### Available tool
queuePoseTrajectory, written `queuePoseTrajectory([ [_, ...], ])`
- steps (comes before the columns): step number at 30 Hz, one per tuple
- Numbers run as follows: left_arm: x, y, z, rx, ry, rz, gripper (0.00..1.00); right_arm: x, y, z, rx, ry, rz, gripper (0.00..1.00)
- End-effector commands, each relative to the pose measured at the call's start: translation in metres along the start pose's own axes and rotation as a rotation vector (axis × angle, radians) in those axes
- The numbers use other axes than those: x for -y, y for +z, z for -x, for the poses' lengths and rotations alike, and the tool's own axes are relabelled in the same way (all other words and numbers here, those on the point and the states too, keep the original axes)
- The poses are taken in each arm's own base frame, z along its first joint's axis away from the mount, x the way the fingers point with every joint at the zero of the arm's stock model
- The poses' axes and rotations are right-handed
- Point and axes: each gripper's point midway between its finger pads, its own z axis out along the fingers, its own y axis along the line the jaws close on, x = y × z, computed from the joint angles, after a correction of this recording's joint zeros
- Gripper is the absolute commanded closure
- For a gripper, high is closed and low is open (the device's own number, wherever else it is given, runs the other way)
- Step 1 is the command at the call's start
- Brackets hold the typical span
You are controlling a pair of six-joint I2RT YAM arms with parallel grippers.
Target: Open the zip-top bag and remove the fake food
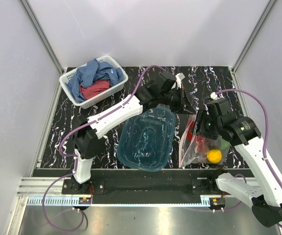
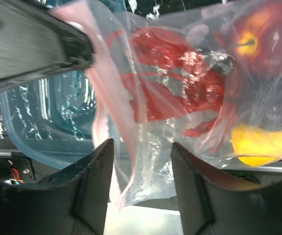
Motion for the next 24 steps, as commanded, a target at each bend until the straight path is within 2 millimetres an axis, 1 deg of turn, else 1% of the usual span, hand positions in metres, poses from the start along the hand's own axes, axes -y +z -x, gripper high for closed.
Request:
queuePoseTrajectory([
  [1, 0.053, -0.031, -0.001, 0.039, 0.062, -0.11, 1.0, 0.001, 0.005, -0.004, 0.017, 0.016, 0.018, 0.48],
  [3, 0.055, -0.032, -0.004, 0.031, 0.06, -0.114, 1.0, 0.005, 0.01, -0.004, 0.024, 0.02, -0.006, 0.52],
  [4, 0.056, -0.032, -0.006, 0.025, 0.065, -0.119, 1.0, 0.005, 0.011, -0.002, 0.03, 0.021, -0.005, 0.58],
  [5, 0.056, -0.033, -0.006, 0.022, 0.08, -0.122, 1.0, 0.005, 0.012, -0.002, 0.029, 0.024, -0.011, 0.74],
  [6, 0.056, -0.033, -0.007, 0.018, 0.093, -0.123, 1.0, 0.004, 0.008, 0.003, 0.045, 0.028, -0.012, 0.85],
  [7, 0.052, -0.034, -0.009, 0.011, 0.098, -0.101, 1.0, 0.006, 0.005, 0.003, 0.044, 0.032, -0.023, 0.94],
  [8, 0.046, -0.034, -0.009, 0.012, 0.133, -0.084, 0.94, 0.006, 0.003, 0.004, 0.046, 0.038, -0.025, 1.0],
  [9, 0.045, -0.039, -0.01, 0.016, 0.155, -0.074, 0.76, 0.004, -0.002, 0.008, 0.061, 0.045, -0.018, 1.0],
  [10, 0.038, -0.041, -0.012, 0.017, 0.169, -0.041, 0.65, 0.004, -0.005, 0.007, 0.059, 0.047, -0.017, 1.0],
  [11, 0.031, -0.044, -0.012, 0.023, 0.229, -0.021, 0.57, 0.003, -0.009, 0.008, 0.065, 0.049, -0.01, 1.0],
  [12, 0.031, -0.054, -0.015, 0.035, 0.261, -0.01, 0.51, 0.002, -0.014, 0.01, 0.076, 0.052, -0.006, 1.0],
  [13, 0.021, -0.059, -0.015, 0.047, 0.282, 0.037, 0.42, 0.004, -0.016, 0.009, 0.072, 0.053, -0.013, 1.0],
  [14, 0.014, -0.066, -0.015, 0.051, 0.344, 0.062, 0.4, 0.004, -0.019, 0.01, 0.073, 0.056, -0.015, 1.0],
  [15, 0.013, -0.078, -0.017, 0.062, 0.378, 0.08, 0.37, 0.002, -0.02, 0.011, 0.075, 0.059, -0.007, 1.0],
  [16, 0.004, -0.085, -0.019, 0.064, 0.402, 0.126, 0.32, 0.001, -0.021, 0.011, 0.076, 0.06, 0.001, 1.0],
  [17, -0.001, -0.09, -0.02, 0.065, 0.455, 0.144, 0.32, 0.0, -0.022, 0.011, 0.077, 0.061, 0.008, 1.0],
  [18, -0.002, -0.099, -0.022, 0.07, 0.471, 0.154, 0.32, -0.001, -0.02, 0.01, 0.07, 0.061, 0.014, 1.0],
  [19, -0.015, -0.099, -0.029, 0.042, 0.466, 0.186, 0.32, -0.002, -0.019, 0.009, 0.064, 0.062, 0.015, 1.0],
  [20, -0.021, -0.099, -0.036, 0.019, 0.457, 0.194, 0.32, -0.002, -0.019, 0.007, 0.057, 0.063, 0.016, 1.0],
  [21, -0.025, -0.097, -0.042, -0.005, 0.451, 0.196, 0.32, -0.002, -0.02, 0.007, 0.056, 0.068, 0.018, 1.0],
  [22, -0.028, -0.092, -0.055, -0.042, 0.451, 0.195, 0.32, -0.003, -0.022, 0.007, 0.058, 0.068, 0.025, 1.0],
  [24, -0.031, -0.081, -0.065, -0.067, 0.47, 0.21, 0.31, -0.002, -0.023, 0.007, 0.063, 0.068, 0.027, 1.0],
])
